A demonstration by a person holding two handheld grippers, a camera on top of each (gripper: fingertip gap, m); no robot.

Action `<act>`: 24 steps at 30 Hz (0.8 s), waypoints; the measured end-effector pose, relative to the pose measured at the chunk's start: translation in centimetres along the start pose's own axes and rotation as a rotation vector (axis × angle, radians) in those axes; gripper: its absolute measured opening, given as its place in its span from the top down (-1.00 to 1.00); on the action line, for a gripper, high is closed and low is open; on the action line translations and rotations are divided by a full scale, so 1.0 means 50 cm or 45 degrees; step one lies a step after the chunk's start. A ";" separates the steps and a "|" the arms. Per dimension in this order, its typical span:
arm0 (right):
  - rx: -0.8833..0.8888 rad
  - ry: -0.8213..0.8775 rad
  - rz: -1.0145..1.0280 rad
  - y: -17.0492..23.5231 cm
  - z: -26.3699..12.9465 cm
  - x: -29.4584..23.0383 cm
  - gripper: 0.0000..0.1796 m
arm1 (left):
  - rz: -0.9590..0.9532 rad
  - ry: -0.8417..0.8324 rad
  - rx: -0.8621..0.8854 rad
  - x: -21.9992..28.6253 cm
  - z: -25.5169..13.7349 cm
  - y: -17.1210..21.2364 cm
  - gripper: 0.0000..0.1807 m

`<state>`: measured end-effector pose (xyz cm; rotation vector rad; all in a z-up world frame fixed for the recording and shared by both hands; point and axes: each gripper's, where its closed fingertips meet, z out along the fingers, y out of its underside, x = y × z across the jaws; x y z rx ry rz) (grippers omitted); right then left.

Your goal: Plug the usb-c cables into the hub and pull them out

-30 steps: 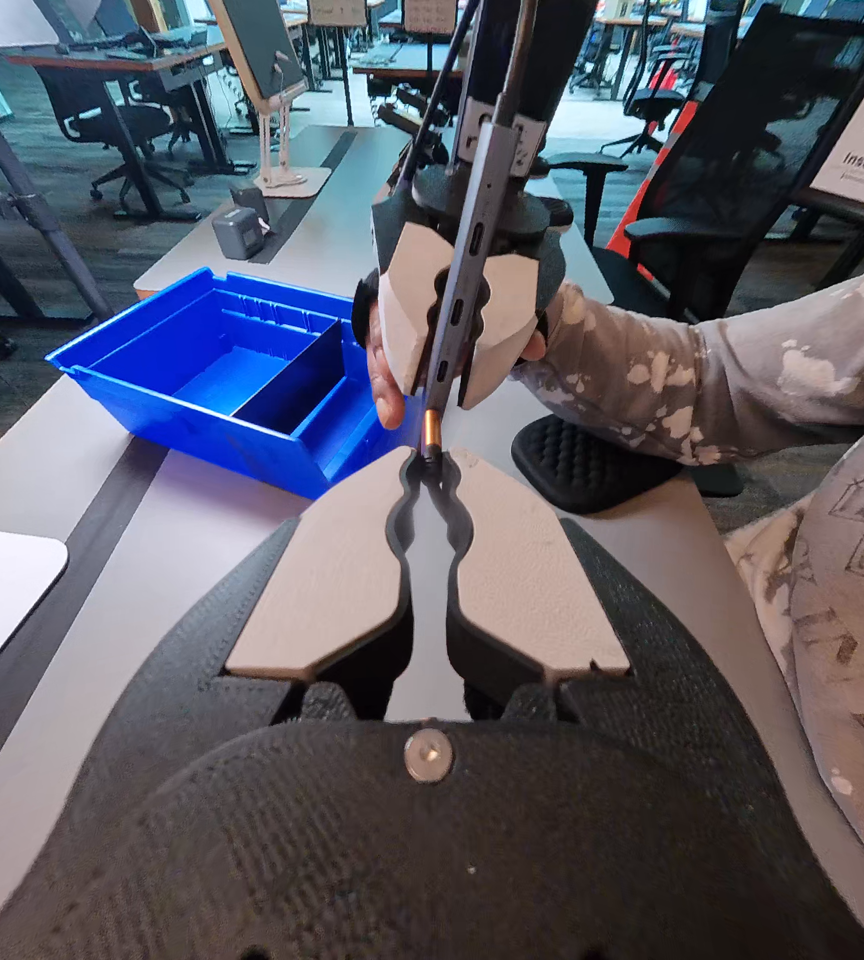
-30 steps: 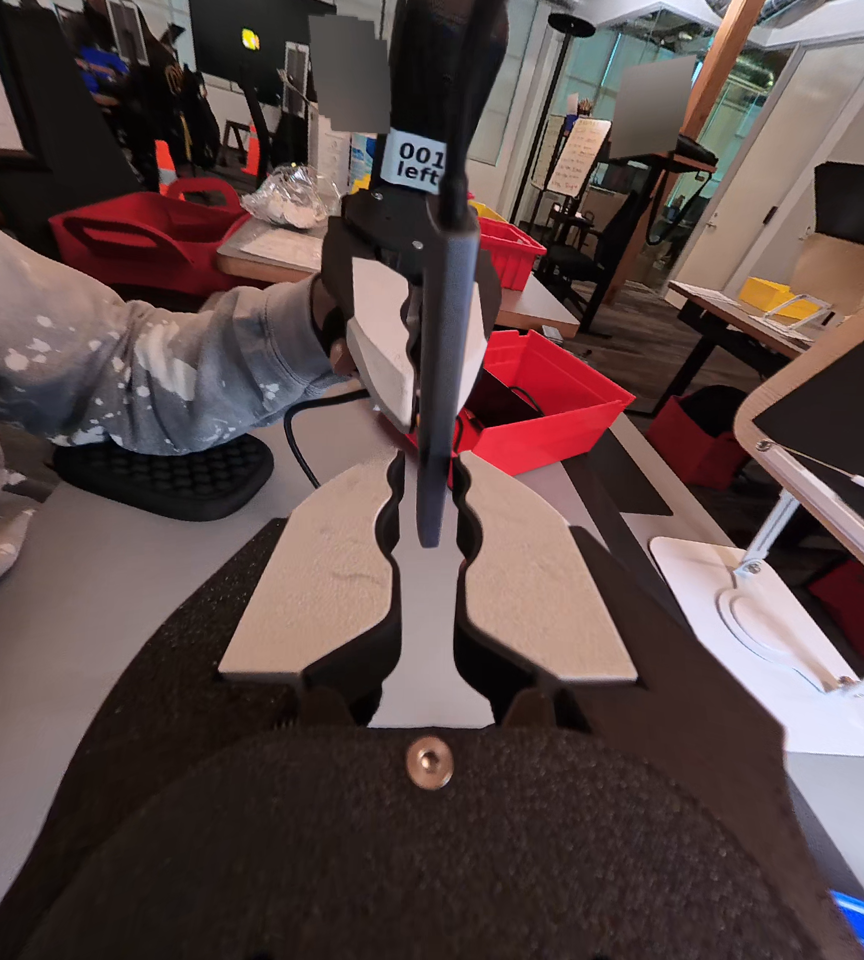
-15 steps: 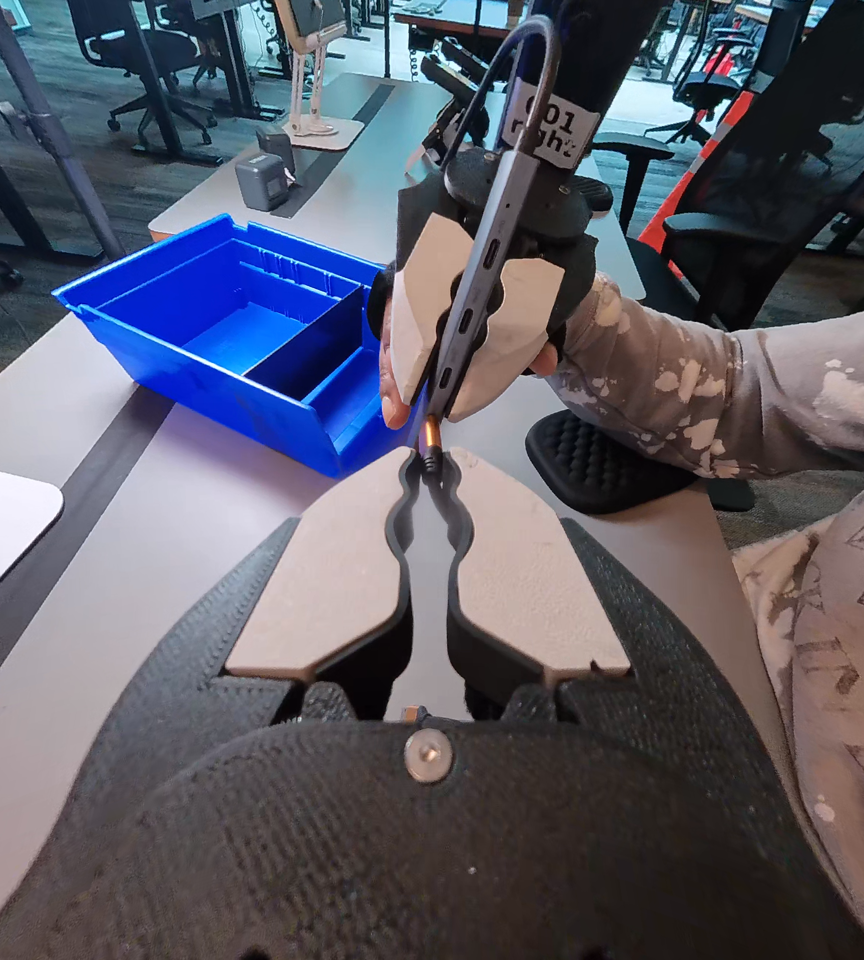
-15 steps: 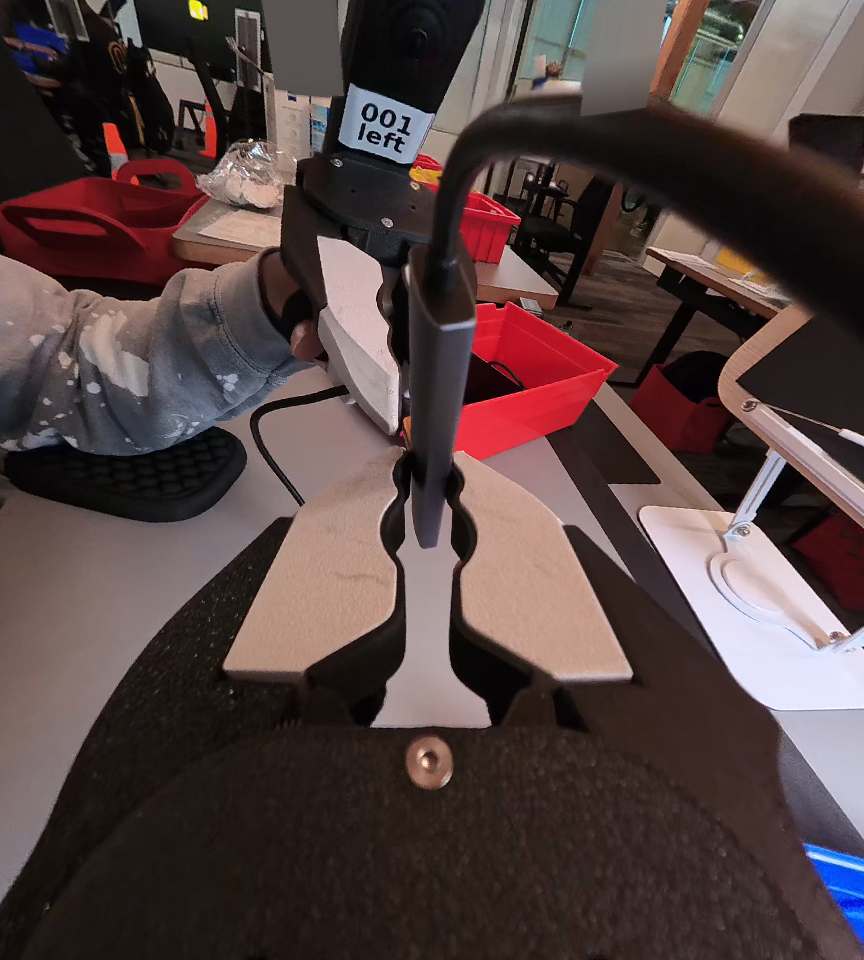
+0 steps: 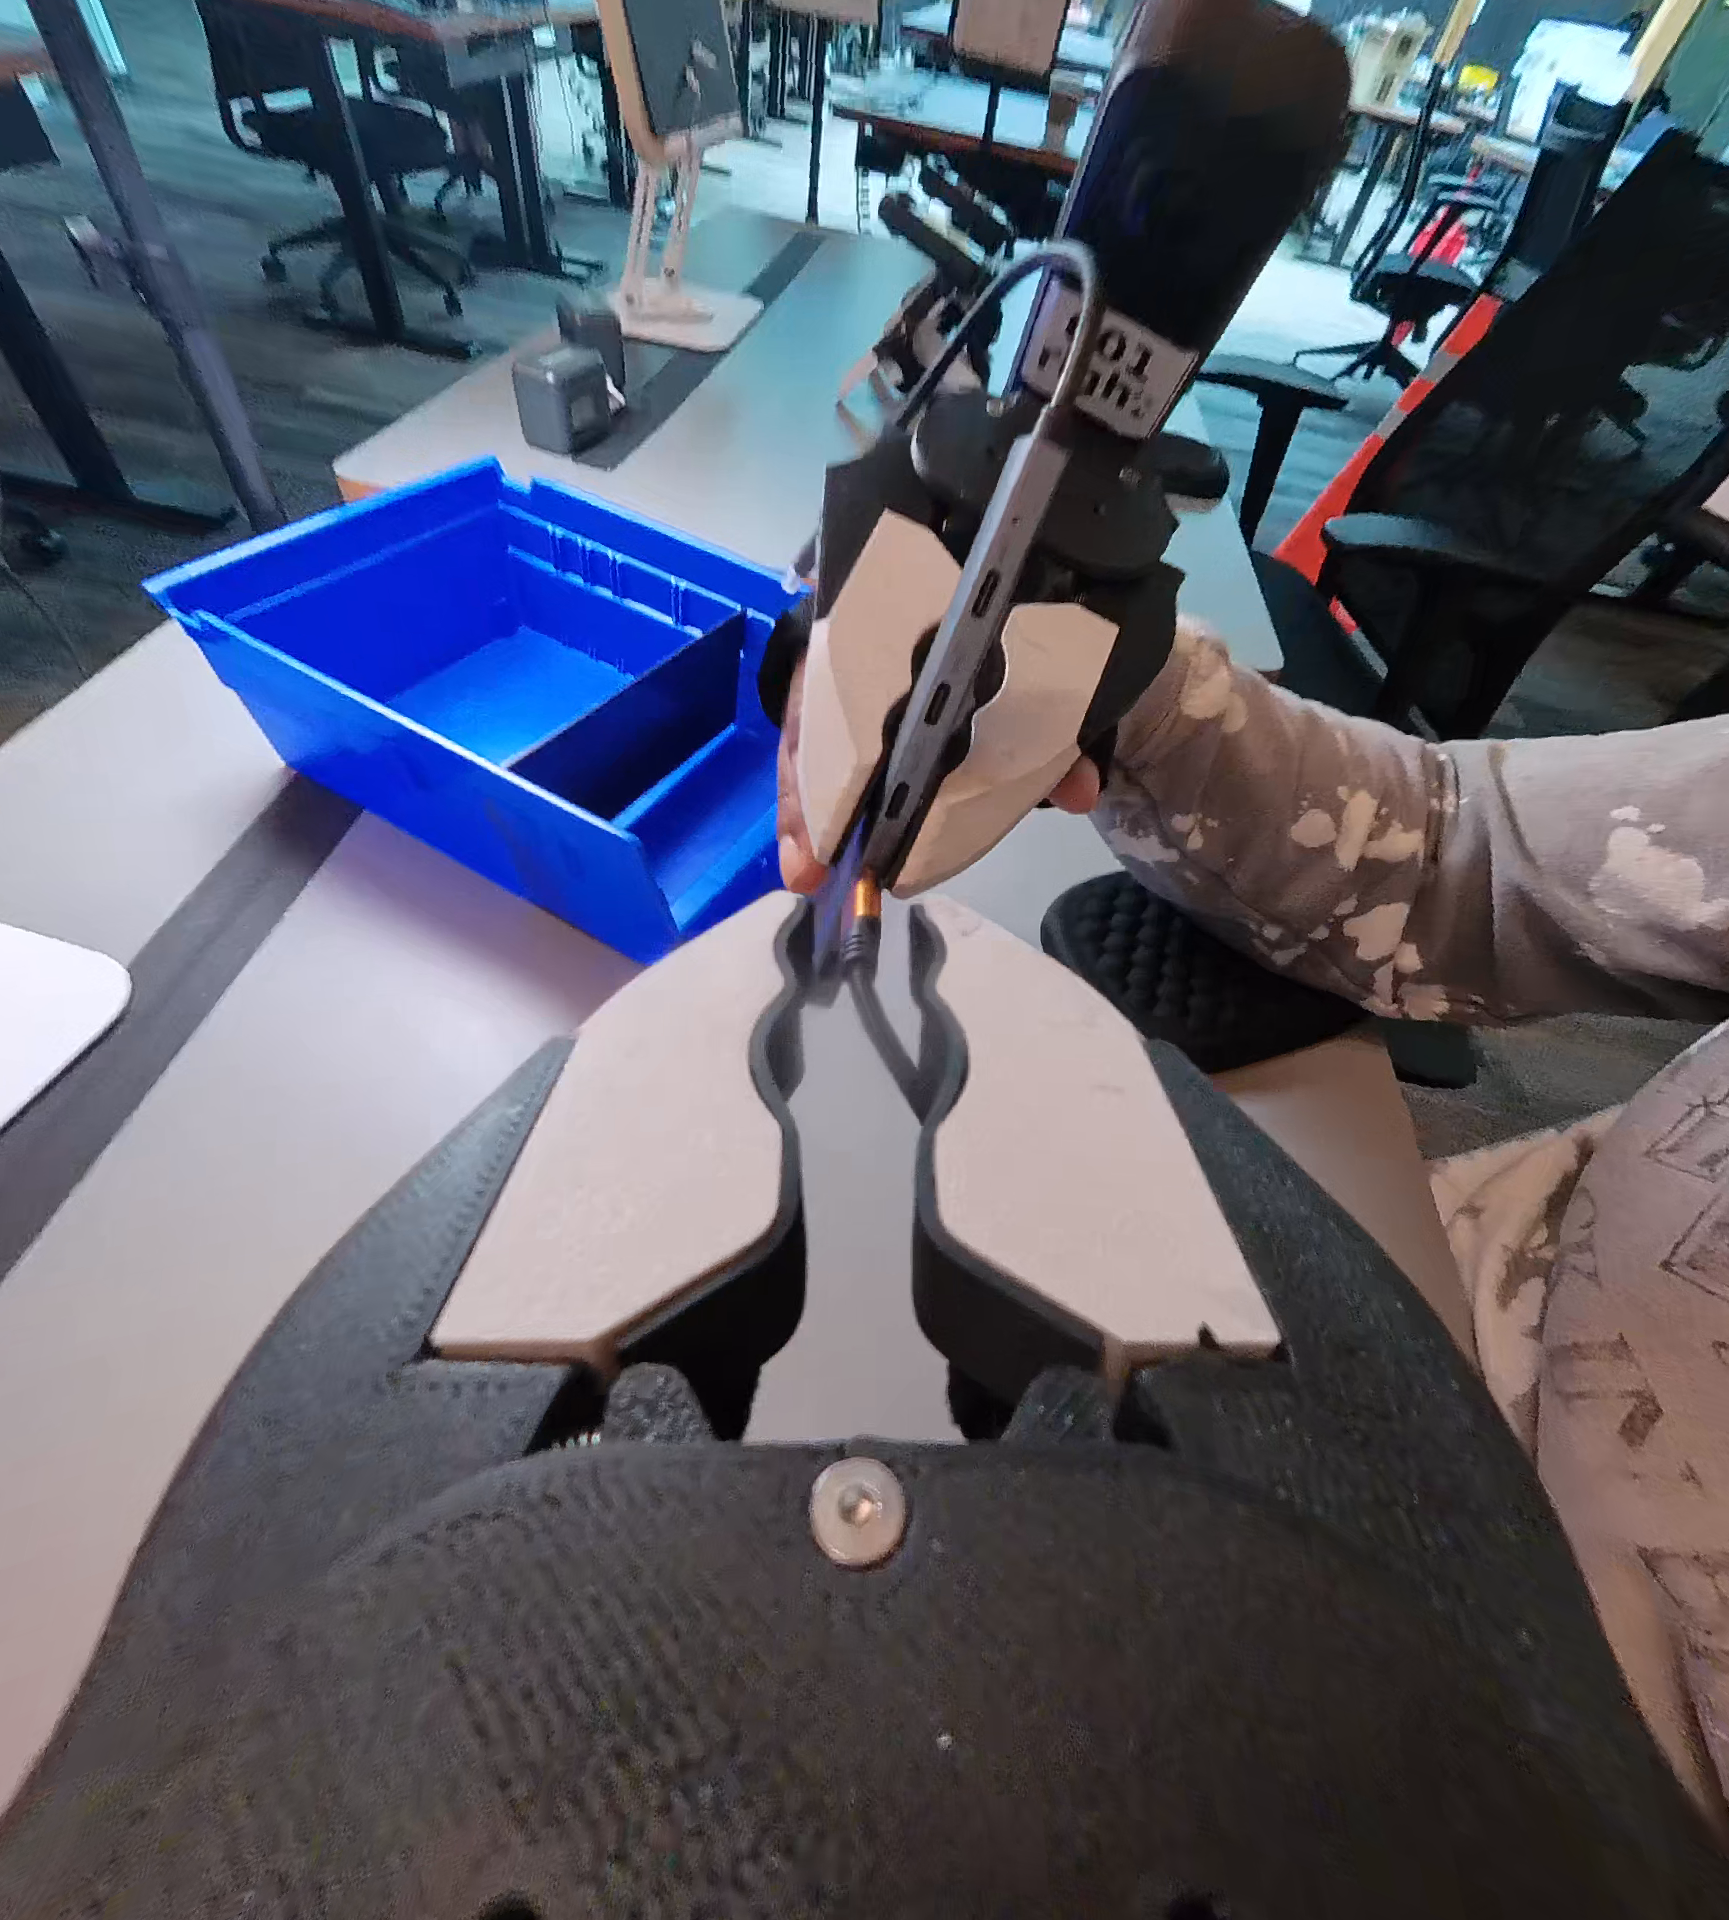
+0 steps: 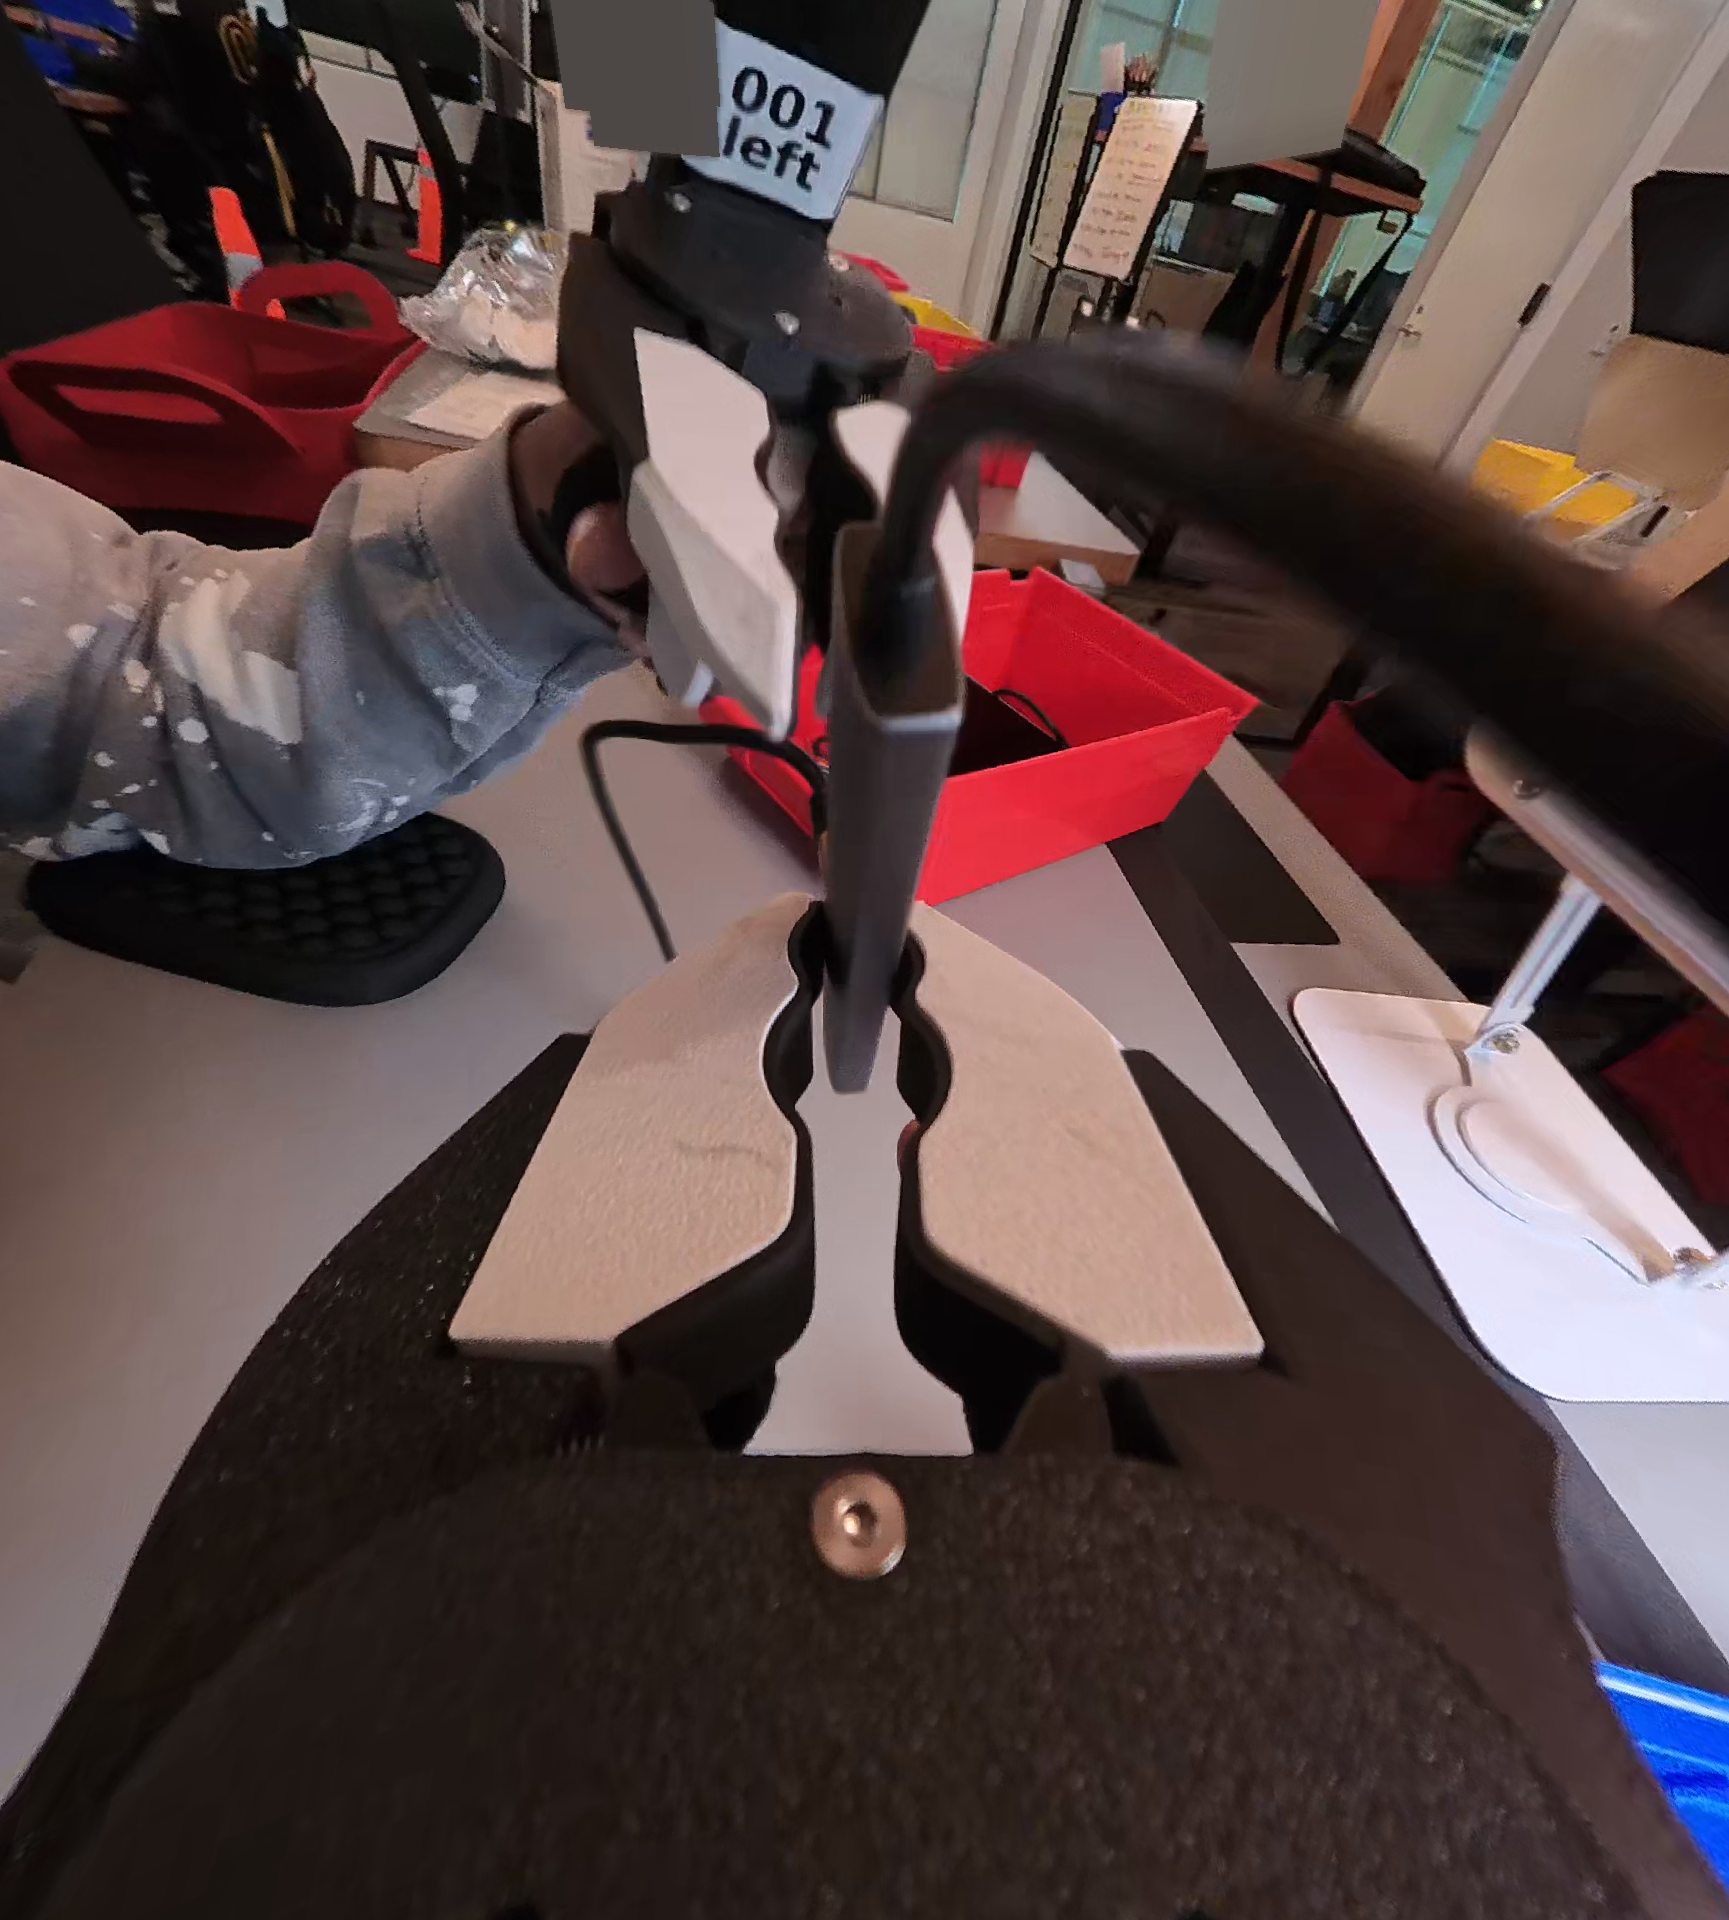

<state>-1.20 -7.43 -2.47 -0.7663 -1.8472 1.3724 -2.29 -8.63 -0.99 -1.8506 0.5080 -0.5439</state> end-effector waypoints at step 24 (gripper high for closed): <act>0.039 -0.059 0.077 0.006 -0.042 0.016 0.89 | -0.349 -0.356 -1.084 -0.250 -0.414 0.434 0.65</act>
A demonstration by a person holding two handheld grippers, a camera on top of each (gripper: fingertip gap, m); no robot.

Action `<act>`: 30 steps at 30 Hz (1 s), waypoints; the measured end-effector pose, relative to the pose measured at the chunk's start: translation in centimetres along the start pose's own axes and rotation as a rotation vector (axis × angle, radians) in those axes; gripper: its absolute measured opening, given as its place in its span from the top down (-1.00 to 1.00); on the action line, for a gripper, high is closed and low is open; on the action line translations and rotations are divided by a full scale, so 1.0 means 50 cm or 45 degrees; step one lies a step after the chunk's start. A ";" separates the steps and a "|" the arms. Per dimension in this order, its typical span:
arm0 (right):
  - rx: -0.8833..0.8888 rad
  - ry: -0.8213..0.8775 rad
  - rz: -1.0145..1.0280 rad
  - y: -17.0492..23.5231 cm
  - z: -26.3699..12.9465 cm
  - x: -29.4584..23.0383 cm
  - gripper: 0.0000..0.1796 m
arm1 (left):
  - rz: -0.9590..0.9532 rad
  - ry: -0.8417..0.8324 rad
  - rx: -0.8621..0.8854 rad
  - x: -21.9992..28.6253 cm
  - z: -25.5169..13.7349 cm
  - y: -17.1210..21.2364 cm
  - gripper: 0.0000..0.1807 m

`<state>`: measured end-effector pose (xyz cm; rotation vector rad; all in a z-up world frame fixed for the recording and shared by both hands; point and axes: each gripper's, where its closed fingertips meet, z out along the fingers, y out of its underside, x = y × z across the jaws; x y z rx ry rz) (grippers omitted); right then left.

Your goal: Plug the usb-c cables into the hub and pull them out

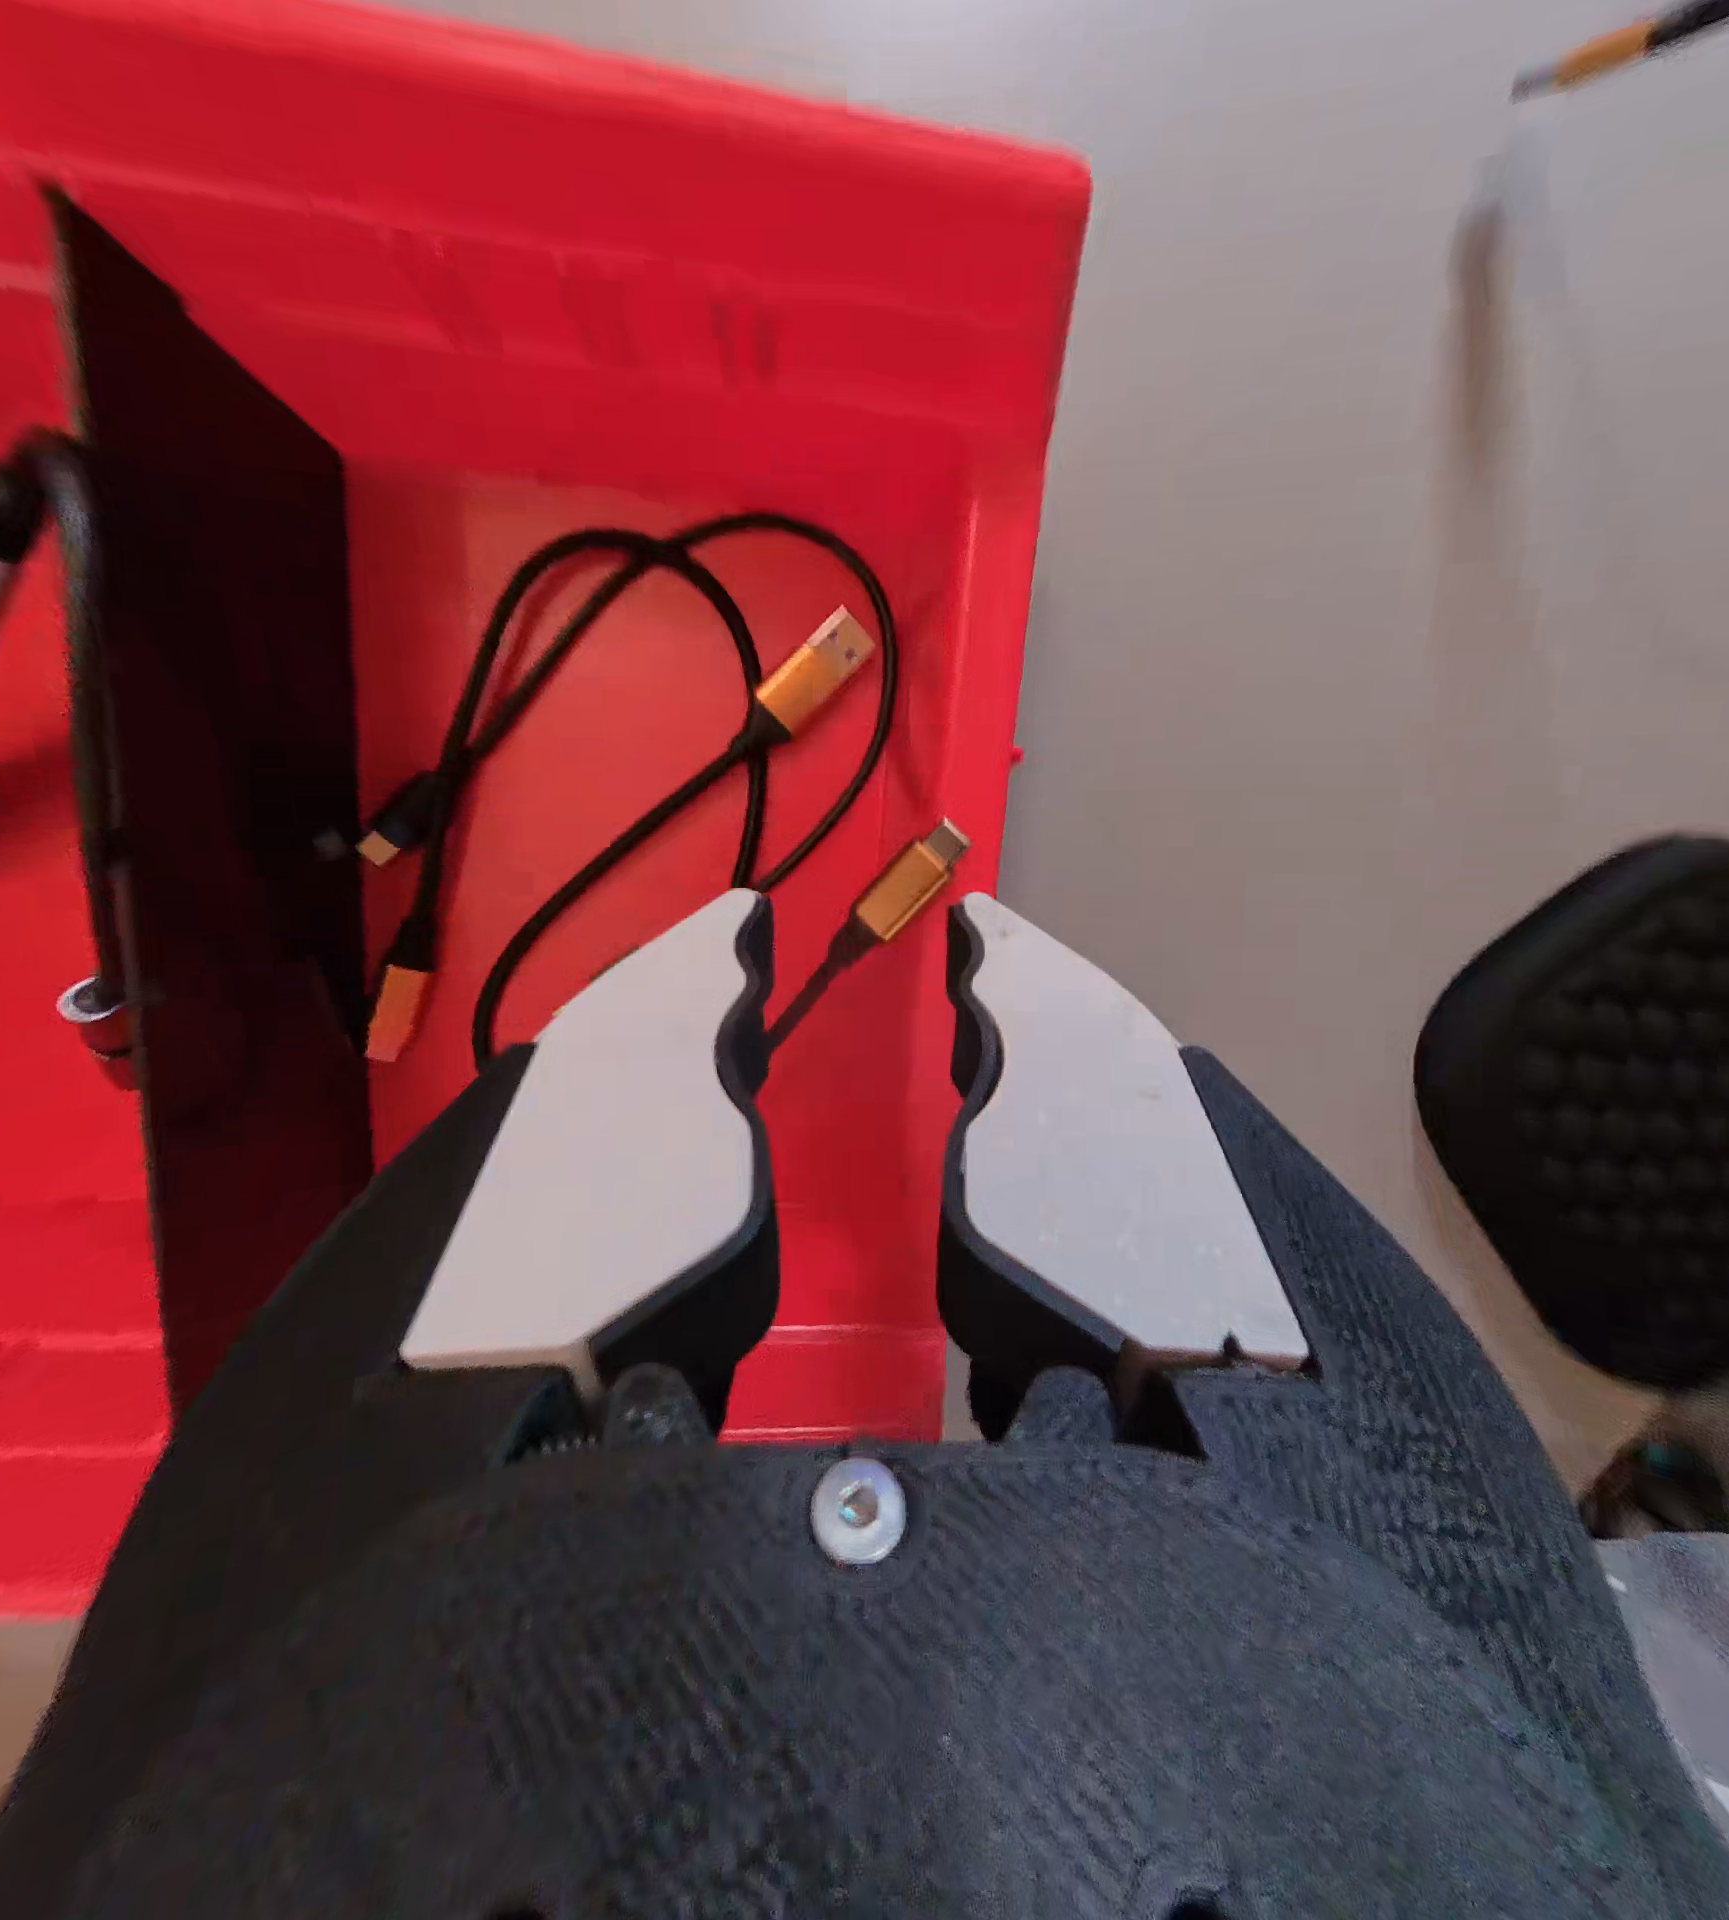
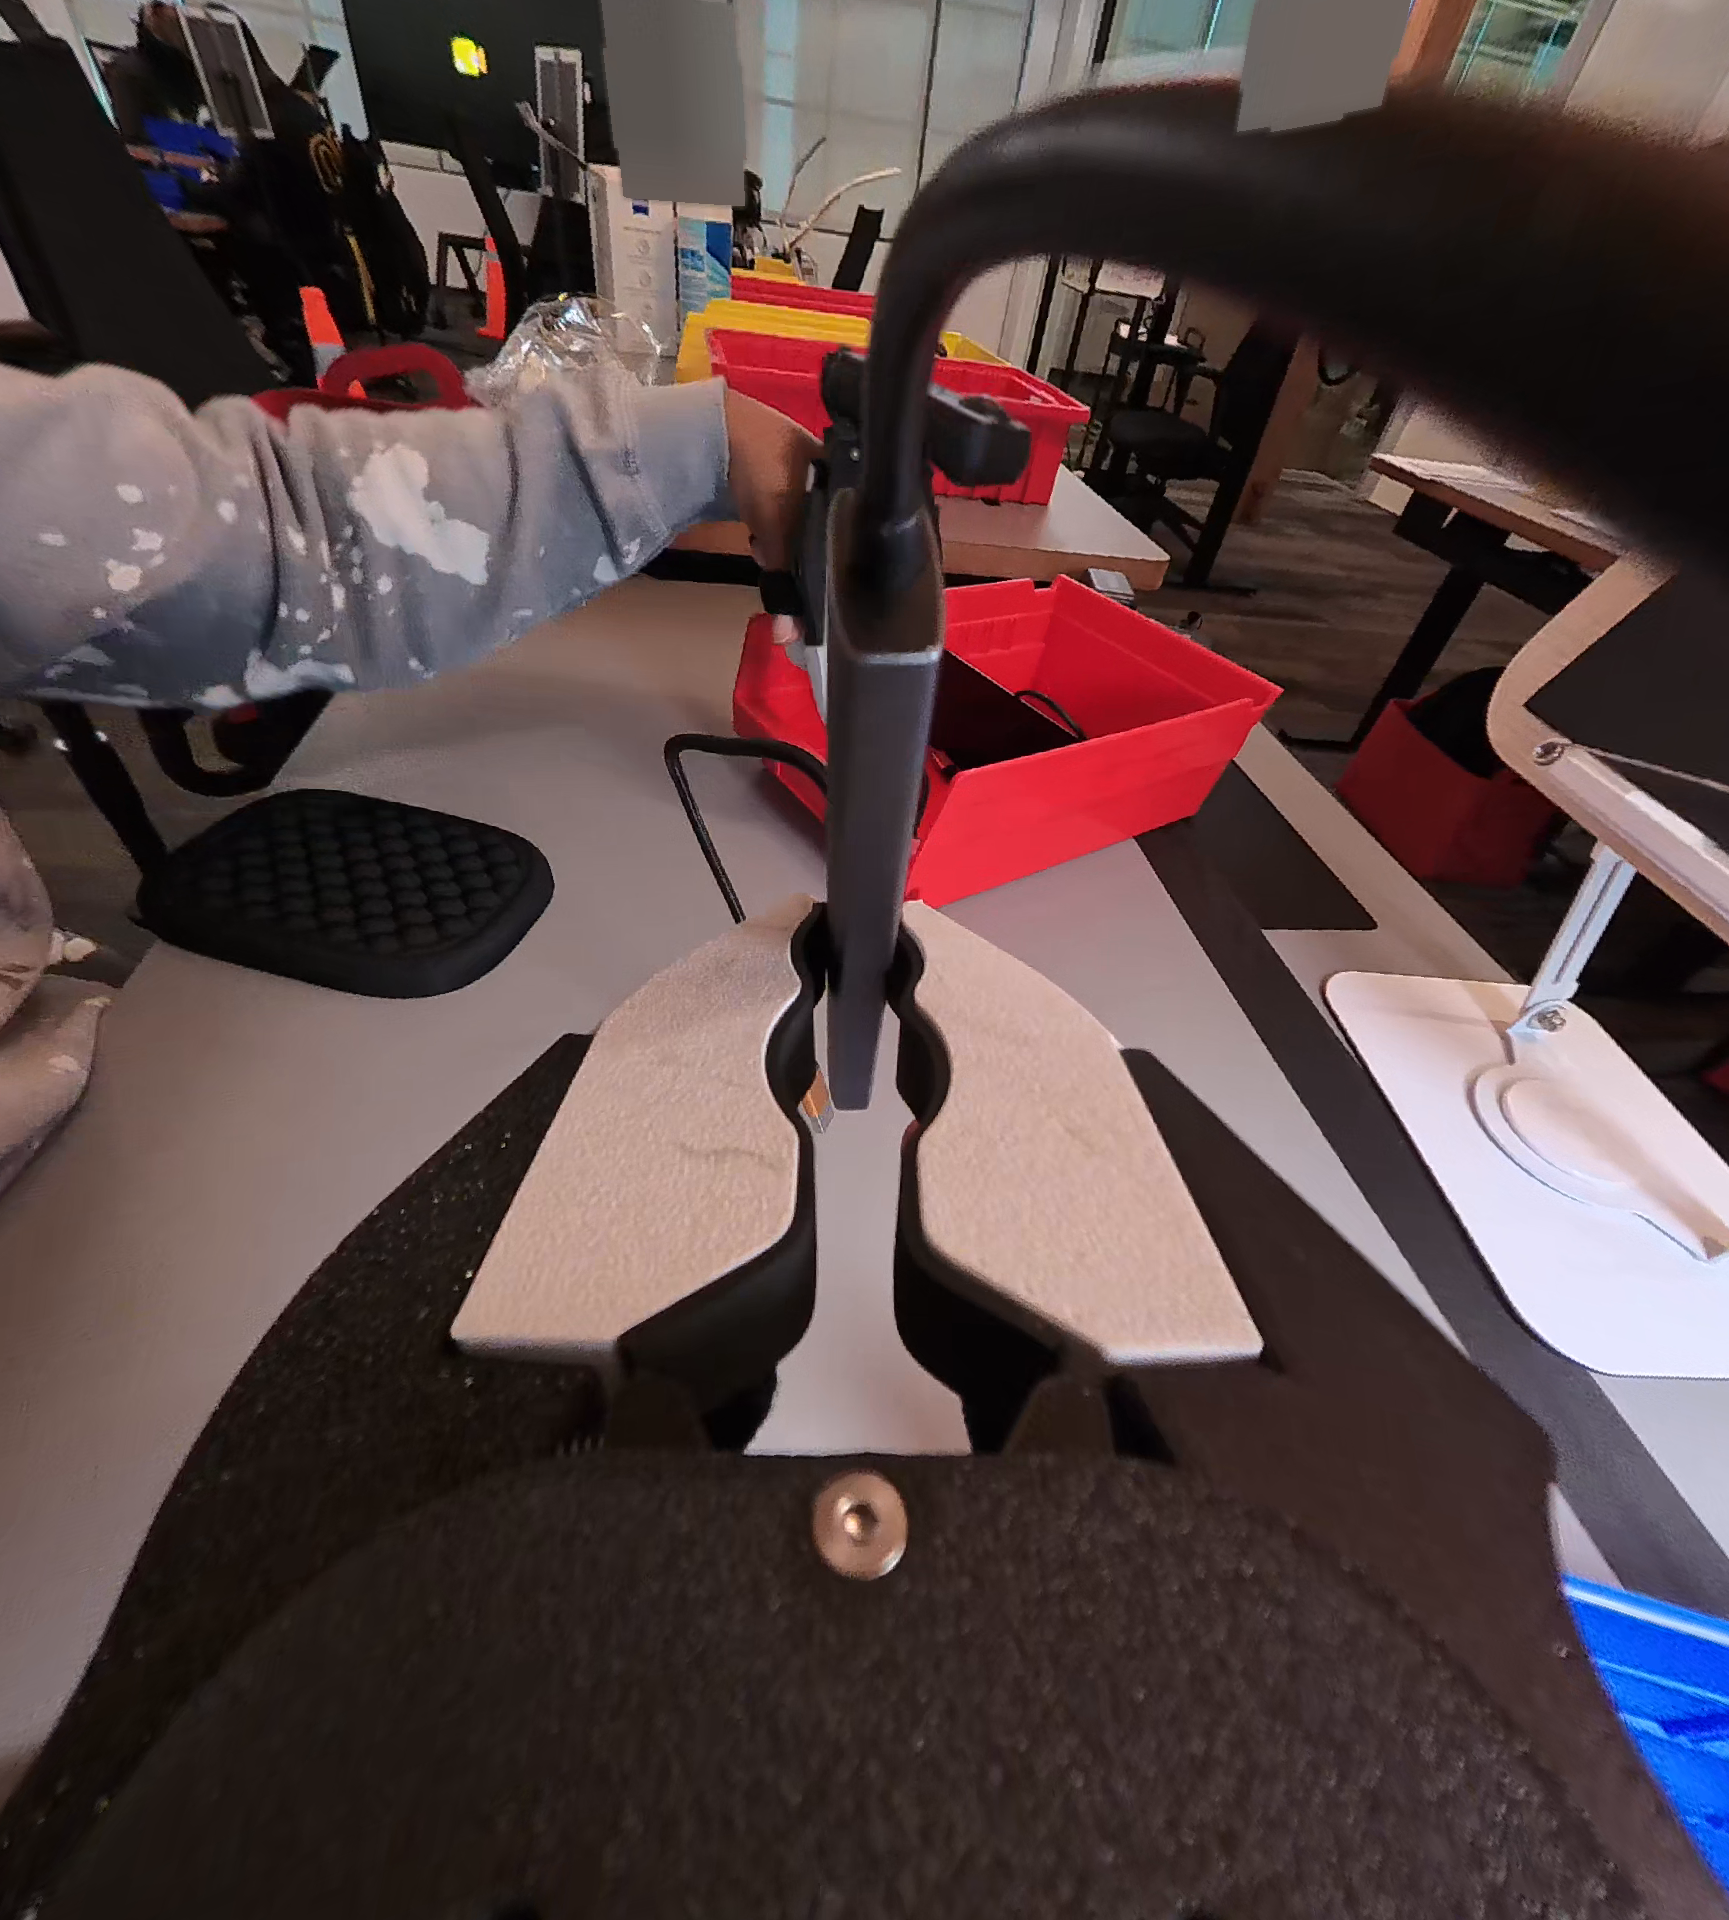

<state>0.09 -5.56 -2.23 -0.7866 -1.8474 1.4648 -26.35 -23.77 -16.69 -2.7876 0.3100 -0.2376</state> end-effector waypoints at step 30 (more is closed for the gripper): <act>0.025 0.048 -0.095 -0.043 -0.040 -0.016 0.89 | 0.257 0.025 0.282 0.183 -0.204 -0.150 0.92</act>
